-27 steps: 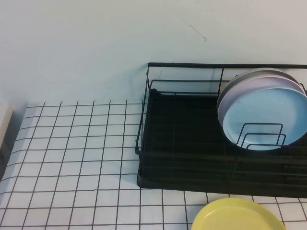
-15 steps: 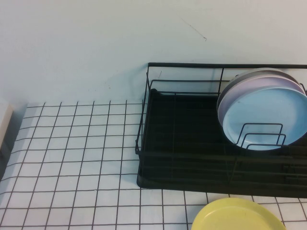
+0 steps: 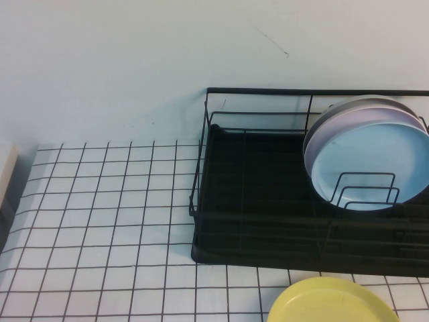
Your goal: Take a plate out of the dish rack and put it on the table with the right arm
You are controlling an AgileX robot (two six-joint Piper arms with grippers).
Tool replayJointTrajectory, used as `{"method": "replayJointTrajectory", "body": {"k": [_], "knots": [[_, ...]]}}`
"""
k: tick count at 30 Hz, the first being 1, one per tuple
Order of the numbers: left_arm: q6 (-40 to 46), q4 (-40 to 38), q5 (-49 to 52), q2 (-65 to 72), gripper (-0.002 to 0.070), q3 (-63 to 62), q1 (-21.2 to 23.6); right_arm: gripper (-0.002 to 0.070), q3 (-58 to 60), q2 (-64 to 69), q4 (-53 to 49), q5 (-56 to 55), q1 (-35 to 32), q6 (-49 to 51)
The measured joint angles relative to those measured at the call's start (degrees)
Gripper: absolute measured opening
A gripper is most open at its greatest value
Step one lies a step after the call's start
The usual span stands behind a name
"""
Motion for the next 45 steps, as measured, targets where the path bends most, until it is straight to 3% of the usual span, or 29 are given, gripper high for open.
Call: {"method": "replayJointTrajectory", "body": {"k": [13, 33, 38, 45], "knots": [[0.0, 0.0, 0.0, 0.0, -0.0004, 0.0, 0.0, -0.0002, 0.0, 0.0, -5.48, 0.0, 0.0, -4.19], [0.0, 0.0, 0.0, 0.0, -0.0004, 0.0, 0.0, -0.0002, 0.0, 0.0, -5.82, -1.4, 0.0, -5.47], [0.0, 0.0, 0.0, 0.0, -0.0004, 0.0, 0.0, -0.0002, 0.35, 0.0, 5.6, -4.39, 0.0, -0.22], [0.0, 0.0, 0.0, 0.0, -0.0004, 0.0, 0.0, -0.0002, 0.35, 0.0, 30.72, -7.91, 0.0, 8.71]]}}
